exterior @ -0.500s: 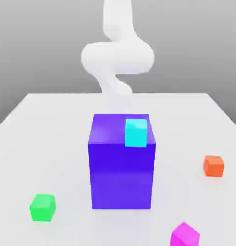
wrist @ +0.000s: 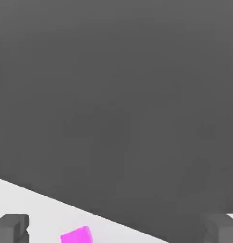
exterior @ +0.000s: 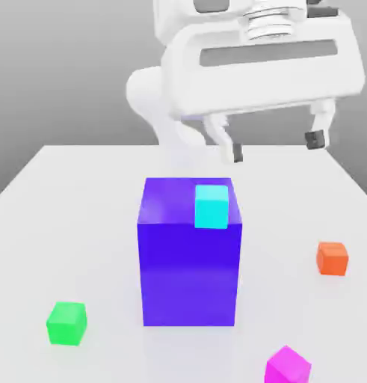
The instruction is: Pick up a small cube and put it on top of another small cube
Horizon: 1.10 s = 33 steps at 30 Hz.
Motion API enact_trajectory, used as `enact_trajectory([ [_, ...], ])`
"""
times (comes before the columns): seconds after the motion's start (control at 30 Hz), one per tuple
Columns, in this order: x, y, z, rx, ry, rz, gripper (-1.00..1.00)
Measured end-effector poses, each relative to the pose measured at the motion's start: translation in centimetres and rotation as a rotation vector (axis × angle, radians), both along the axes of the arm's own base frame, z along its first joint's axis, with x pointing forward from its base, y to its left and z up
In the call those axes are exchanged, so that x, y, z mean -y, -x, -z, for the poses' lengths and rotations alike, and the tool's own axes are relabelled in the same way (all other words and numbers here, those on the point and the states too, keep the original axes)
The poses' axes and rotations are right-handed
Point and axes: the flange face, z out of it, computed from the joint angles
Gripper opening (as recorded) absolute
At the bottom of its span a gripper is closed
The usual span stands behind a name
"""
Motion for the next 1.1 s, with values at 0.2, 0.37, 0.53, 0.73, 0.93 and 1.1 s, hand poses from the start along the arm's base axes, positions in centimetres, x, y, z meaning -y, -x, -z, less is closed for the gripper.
enact_trajectory([
  [0.2, -4.1, -0.7, 10.7, -0.131, 0.072, -0.14, 0.0],
  [0.37, -5.8, 0.2, 19.6, -0.232, 0.151, -0.237, 0.0],
  [0.53, -6.6, 1.2, 27.4, -0.287, 0.208, -0.301, 0.0],
  [0.73, -6.6, 1.4, 31.1, -0.29, 0.209, -0.303, -1.0],
  [0.93, -6.6, 1.3, 28.8, -0.292, 0.211, -0.305, -1.0],
  [1.1, -1.3, -0.2, 23.1, -0.28, 0.228, -0.253, -1.0],
])
